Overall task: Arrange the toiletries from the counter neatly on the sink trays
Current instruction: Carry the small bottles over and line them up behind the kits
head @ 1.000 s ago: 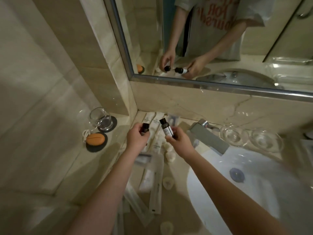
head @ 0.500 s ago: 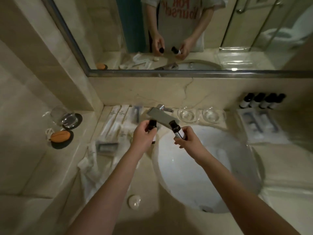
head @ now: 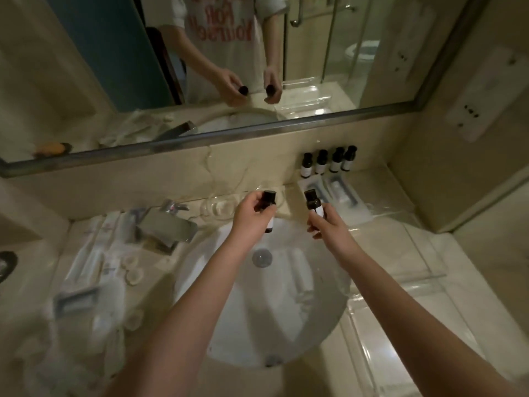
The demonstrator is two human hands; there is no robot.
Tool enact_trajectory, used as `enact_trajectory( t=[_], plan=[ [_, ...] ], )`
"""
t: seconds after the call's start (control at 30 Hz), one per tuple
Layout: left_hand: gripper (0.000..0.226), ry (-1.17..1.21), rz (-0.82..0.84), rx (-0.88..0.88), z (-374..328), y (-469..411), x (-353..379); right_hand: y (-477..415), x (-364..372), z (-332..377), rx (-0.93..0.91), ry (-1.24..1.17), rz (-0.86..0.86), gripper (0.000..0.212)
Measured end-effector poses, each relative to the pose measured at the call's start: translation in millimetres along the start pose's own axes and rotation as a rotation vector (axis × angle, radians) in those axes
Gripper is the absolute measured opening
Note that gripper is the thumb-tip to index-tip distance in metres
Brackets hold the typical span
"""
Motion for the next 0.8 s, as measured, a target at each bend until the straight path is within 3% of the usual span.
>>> enact_trajectory(
  t=[0.2, 0.47, 0.6, 0.8],
  plan=[
    [0.014, -0.064, 0.056, 0.02, -27.4, -29.6, 67.6, -28.5, -64.9, -9.0, -0.027, -0.071, -0.131, 0.024],
    [0.021, -0.102, 0.094, 0.003, -50.9, -68.5, 118.3, -90.3, -127.8, -41.2, 0.06, 0.092, -0.325, 0.04],
    [0.024, -0.099, 0.097, -0.006, -56.1, -86.5, 128.8, -126.7, -143.6, -45.3, 0.045, 0.236, -0.354, 0.033],
    [0.024, -0.114, 0.071, 0.025, -56.1, -110.9, 135.0, -183.7, -157.0, -54.9, 0.065, 0.258, -0.349, 0.027]
  ],
)
Point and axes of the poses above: each hand's wrist, its own y-axis away from the middle knuckle, its own x-axis out of the palm, z = x × y, the point moved 2 cm from there along -y, towards the middle knuckle, and after that the axes turned 10 degrees about -x, right-handed, at the moved point
